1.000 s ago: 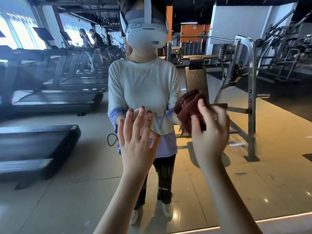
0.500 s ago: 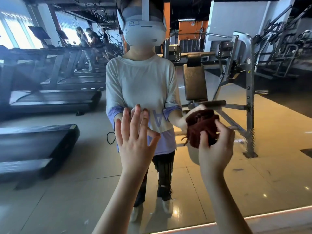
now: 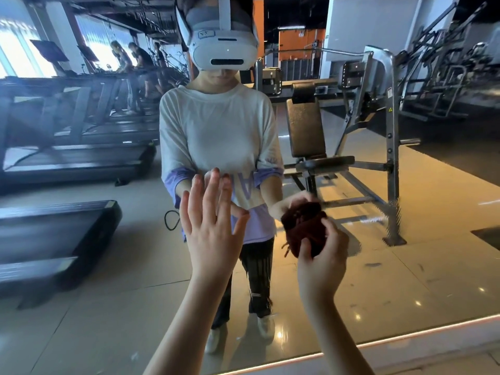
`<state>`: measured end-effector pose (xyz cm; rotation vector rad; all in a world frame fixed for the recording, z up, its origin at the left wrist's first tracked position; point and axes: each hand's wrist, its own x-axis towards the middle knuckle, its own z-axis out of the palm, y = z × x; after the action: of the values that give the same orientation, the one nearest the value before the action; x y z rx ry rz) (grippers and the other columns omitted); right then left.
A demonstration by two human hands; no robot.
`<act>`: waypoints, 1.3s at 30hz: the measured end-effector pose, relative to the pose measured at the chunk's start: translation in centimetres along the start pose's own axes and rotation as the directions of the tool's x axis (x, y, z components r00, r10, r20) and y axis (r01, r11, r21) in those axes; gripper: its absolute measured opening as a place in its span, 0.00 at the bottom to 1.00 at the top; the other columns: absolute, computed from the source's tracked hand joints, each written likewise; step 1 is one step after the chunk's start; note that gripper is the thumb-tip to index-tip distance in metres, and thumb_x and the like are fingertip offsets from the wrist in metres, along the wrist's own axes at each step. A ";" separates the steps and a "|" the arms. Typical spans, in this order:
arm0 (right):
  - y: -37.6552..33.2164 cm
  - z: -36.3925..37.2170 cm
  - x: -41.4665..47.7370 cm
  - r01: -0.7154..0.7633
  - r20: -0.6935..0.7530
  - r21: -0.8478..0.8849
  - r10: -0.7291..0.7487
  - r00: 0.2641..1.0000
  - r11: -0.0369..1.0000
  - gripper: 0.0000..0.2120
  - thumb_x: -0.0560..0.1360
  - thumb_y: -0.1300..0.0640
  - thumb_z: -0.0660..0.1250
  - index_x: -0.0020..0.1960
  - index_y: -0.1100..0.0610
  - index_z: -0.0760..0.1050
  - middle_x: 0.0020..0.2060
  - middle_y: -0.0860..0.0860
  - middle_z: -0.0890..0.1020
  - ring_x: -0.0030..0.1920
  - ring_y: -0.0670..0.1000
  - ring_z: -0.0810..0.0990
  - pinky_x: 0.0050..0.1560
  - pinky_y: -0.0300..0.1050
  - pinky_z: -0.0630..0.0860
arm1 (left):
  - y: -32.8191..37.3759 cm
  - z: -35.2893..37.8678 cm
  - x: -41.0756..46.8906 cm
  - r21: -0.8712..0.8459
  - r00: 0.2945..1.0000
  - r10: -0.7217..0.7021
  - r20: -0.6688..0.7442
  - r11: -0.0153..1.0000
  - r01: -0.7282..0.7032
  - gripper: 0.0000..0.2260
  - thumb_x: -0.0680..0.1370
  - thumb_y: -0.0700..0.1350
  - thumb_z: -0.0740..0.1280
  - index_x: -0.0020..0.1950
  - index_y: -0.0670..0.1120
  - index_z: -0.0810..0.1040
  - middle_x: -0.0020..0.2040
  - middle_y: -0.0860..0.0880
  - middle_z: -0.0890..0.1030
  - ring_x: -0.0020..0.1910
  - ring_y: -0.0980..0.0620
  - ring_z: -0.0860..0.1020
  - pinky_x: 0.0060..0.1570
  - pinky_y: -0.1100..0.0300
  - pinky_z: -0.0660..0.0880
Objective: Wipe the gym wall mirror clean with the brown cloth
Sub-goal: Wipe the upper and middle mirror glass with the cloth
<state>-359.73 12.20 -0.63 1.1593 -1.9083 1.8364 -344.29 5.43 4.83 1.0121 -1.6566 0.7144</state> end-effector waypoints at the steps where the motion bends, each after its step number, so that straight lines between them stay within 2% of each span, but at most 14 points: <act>1: -0.2 0.2 -0.6 0.029 0.031 0.006 -0.029 0.999 1.000 0.24 0.70 0.68 0.73 0.64 0.60 0.72 0.58 0.60 0.78 0.58 0.60 0.79 0.50 0.56 0.81 | 0.3 0.0 -0.1 -0.013 1.000 0.020 -0.001 1.000 -0.020 0.25 0.78 0.46 0.69 0.74 0.41 0.70 0.74 0.41 0.70 0.74 0.39 0.64 0.70 0.38 0.66; 5: 0.2 -1.1 1.7 0.082 0.065 0.017 -0.083 0.994 0.997 0.22 0.70 0.67 0.73 0.63 0.61 0.74 0.56 0.59 0.79 0.56 0.58 0.79 0.49 0.49 0.79 | 1.8 0.3 -0.4 -0.042 0.995 0.102 0.023 0.994 -0.101 0.26 0.77 0.44 0.70 0.74 0.42 0.69 0.74 0.43 0.69 0.75 0.41 0.63 0.68 0.39 0.67; 9: 1.6 -2.9 5.8 -0.105 -0.102 0.087 0.114 0.988 0.991 0.22 0.74 0.66 0.70 0.67 0.61 0.72 0.62 0.60 0.76 0.63 0.58 0.76 0.54 0.36 0.71 | 3.6 1.0 -0.2 -0.102 0.984 0.172 0.042 0.981 -0.167 0.28 0.78 0.45 0.70 0.75 0.42 0.66 0.74 0.42 0.71 0.75 0.40 0.63 0.72 0.39 0.62; 12: 1.2 -2.2 4.3 -0.028 -0.074 0.046 0.031 0.997 0.999 0.22 0.73 0.66 0.70 0.67 0.60 0.72 0.61 0.60 0.77 0.63 0.60 0.76 0.56 0.45 0.73 | 4.5 1.8 -0.4 -0.078 0.985 0.168 0.045 0.983 -0.165 0.27 0.78 0.46 0.70 0.75 0.43 0.67 0.74 0.42 0.71 0.75 0.40 0.62 0.75 0.42 0.57; 16: 0.0 -2.0 5.1 0.190 -0.016 0.041 -0.189 0.982 0.981 0.24 0.71 0.68 0.73 0.64 0.55 0.72 0.57 0.58 0.79 0.57 0.57 0.78 0.51 0.50 0.76 | 4.7 2.3 -0.7 -0.038 0.989 0.151 0.003 0.988 -0.150 0.30 0.73 0.43 0.77 0.72 0.41 0.71 0.72 0.42 0.74 0.75 0.41 0.63 0.72 0.40 0.62; 19: -0.5 -3.0 9.5 0.130 -0.142 0.099 -0.116 0.983 0.986 0.20 0.74 0.66 0.71 0.66 0.59 0.76 0.57 0.59 0.79 0.58 0.51 0.75 0.53 0.42 0.74 | 4.8 2.2 -0.6 -0.032 0.989 0.148 -0.014 0.988 -0.149 0.29 0.72 0.41 0.78 0.71 0.41 0.74 0.70 0.41 0.75 0.74 0.40 0.65 0.69 0.39 0.66; 21: -0.8 -3.3 10.9 0.080 -0.198 0.124 -0.054 0.979 0.989 0.19 0.76 0.63 0.69 0.67 0.61 0.75 0.58 0.61 0.78 0.59 0.55 0.76 0.54 0.41 0.73 | 5.1 2.2 -0.7 -0.029 0.991 0.137 -0.008 0.990 -0.137 0.29 0.72 0.41 0.77 0.71 0.42 0.73 0.71 0.41 0.75 0.73 0.40 0.66 0.69 0.39 0.66; 25: -1.6 -2.6 10.8 0.359 -0.140 0.044 -0.350 0.926 0.932 0.18 0.76 0.60 0.66 0.65 0.61 0.77 0.55 0.62 0.79 0.53 0.60 0.79 0.48 0.50 0.78 | 5.3 2.5 -0.8 -0.029 0.994 0.112 0.011 0.993 -0.112 0.27 0.74 0.43 0.74 0.72 0.43 0.72 0.72 0.43 0.73 0.74 0.41 0.65 0.70 0.39 0.65; 28: -1.4 -3.3 12.9 0.458 -0.114 -0.022 -0.458 0.882 0.888 0.17 0.76 0.60 0.66 0.64 0.61 0.78 0.52 0.61 0.80 0.50 0.61 0.79 0.47 0.46 0.76 | 5.8 2.4 -0.9 -0.033 0.995 0.089 0.037 0.996 -0.088 0.26 0.76 0.48 0.70 0.73 0.44 0.69 0.74 0.44 0.68 0.75 0.40 0.64 0.72 0.38 0.64; 30: -0.4 -4.3 14.4 0.363 -0.180 -0.042 -0.364 0.914 0.931 0.17 0.76 0.59 0.66 0.65 0.60 0.78 0.53 0.61 0.79 0.52 0.60 0.79 0.47 0.44 0.74 | 6.0 2.4 -0.9 -0.030 0.996 0.075 0.056 0.997 -0.073 0.27 0.77 0.51 0.68 0.73 0.43 0.68 0.75 0.43 0.67 0.75 0.38 0.64 0.72 0.38 0.63; 33: 1.2 -5.2 15.3 0.079 -0.284 0.052 -0.061 0.957 0.995 0.19 0.77 0.59 0.66 0.67 0.61 0.76 0.57 0.62 0.77 0.56 0.61 0.77 0.48 0.46 0.73 | 6.2 2.8 -1.2 0.009 0.996 0.074 0.052 0.997 -0.074 0.26 0.78 0.51 0.69 0.73 0.41 0.70 0.74 0.42 0.68 0.75 0.37 0.65 0.71 0.36 0.64; 35: 1.4 -4.9 14.2 0.020 -0.265 0.065 -0.002 0.964 0.998 0.20 0.77 0.59 0.65 0.69 0.60 0.74 0.60 0.61 0.76 0.58 0.61 0.76 0.50 0.46 0.73 | 6.4 3.0 -1.3 0.021 0.997 0.060 0.040 0.998 -0.061 0.26 0.78 0.50 0.70 0.73 0.41 0.70 0.74 0.42 0.69 0.75 0.37 0.65 0.72 0.37 0.64; 37: 1.4 -4.3 12.1 0.126 -0.169 0.042 -0.117 0.979 0.991 0.20 0.77 0.58 0.64 0.69 0.57 0.74 0.60 0.61 0.76 0.58 0.61 0.75 0.49 0.47 0.73 | 6.6 3.1 -1.4 0.018 0.999 0.039 0.036 0.999 -0.039 0.27 0.78 0.51 0.69 0.74 0.42 0.69 0.74 0.42 0.70 0.75 0.38 0.64 0.73 0.39 0.62; 39: 1.7 -4.1 10.7 0.312 -0.058 -0.008 -0.312 0.948 0.950 0.19 0.76 0.57 0.64 0.67 0.56 0.74 0.57 0.60 0.77 0.55 0.60 0.77 0.47 0.46 0.75 | 6.9 3.1 -1.5 0.020 0.999 0.021 0.042 1.000 -0.022 0.28 0.77 0.51 0.69 0.74 0.42 0.68 0.75 0.42 0.69 0.76 0.39 0.63 0.75 0.40 0.60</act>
<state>-369.21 11.94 5.99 1.3068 -1.5847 1.6792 -351.57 6.48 2.65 1.0313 -1.7021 0.7296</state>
